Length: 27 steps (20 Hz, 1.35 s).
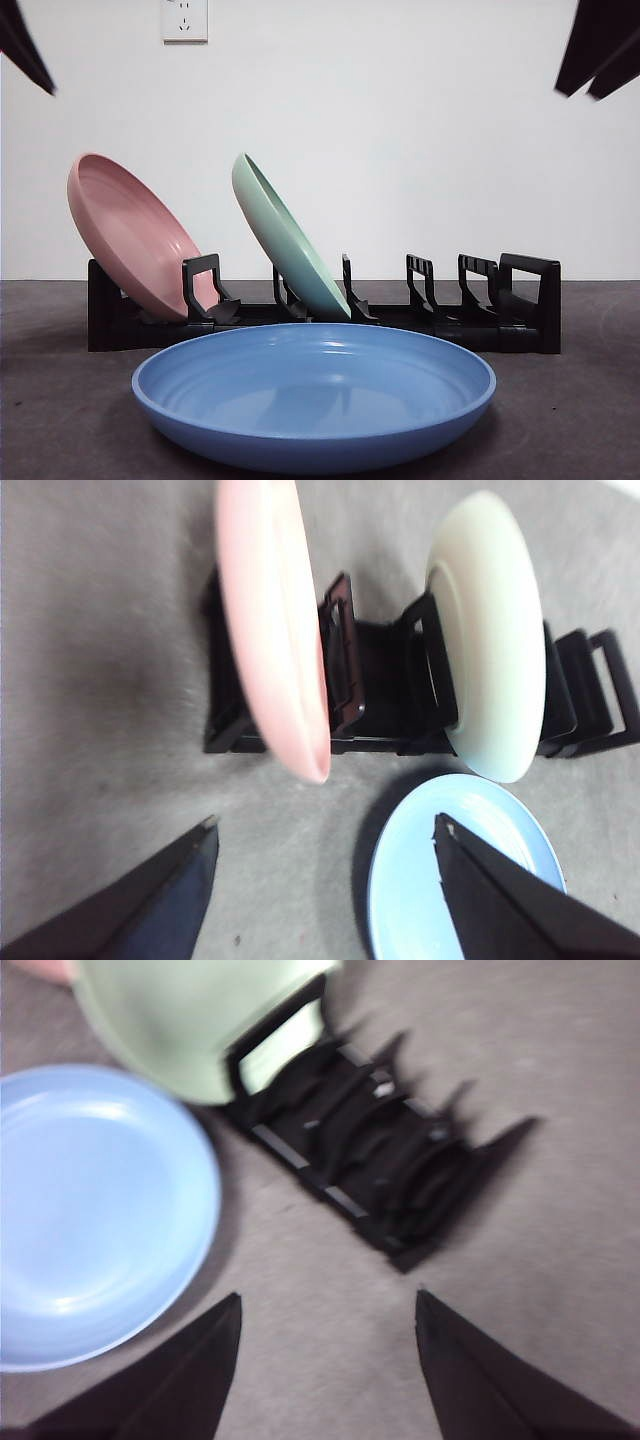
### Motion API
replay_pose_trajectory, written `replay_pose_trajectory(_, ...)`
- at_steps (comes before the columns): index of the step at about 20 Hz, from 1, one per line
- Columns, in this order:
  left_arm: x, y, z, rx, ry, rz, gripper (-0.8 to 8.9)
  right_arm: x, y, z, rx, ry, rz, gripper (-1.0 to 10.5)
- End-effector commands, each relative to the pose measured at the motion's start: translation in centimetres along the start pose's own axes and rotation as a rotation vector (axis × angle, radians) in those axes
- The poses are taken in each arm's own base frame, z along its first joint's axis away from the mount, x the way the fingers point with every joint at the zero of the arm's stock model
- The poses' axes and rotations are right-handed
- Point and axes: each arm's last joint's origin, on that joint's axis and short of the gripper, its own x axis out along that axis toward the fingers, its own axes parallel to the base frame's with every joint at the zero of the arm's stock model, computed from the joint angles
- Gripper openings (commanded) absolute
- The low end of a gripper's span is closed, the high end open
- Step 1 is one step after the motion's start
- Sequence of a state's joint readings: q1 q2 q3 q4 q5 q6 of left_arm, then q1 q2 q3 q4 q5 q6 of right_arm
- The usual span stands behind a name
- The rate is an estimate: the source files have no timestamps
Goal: Place the plate
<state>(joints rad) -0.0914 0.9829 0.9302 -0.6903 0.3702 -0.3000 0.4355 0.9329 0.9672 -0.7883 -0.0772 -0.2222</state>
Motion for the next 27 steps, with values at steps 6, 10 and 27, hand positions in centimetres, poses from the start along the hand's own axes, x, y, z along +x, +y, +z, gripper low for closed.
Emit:
replay_pose_trajectory(6,4.0,-3.1,8.1,0.137,0.074,0.17,3.36,-1.4,-0.1,0.1,0.016,-0.054,-0.018,2.8)
replay_pose_trajectory(10,5.7,-4.1,10.8,0.213,0.081,0.284,3.35,-1.4,-0.1,0.1,0.016,-0.055,-0.019,2.8)
replay_pose_trajectory(27,8.7,-3.2,10.6,0.205,0.21,0.345,0.16,-1.4,-0.2,0.3,0.014,-0.076,-0.025,2.8)
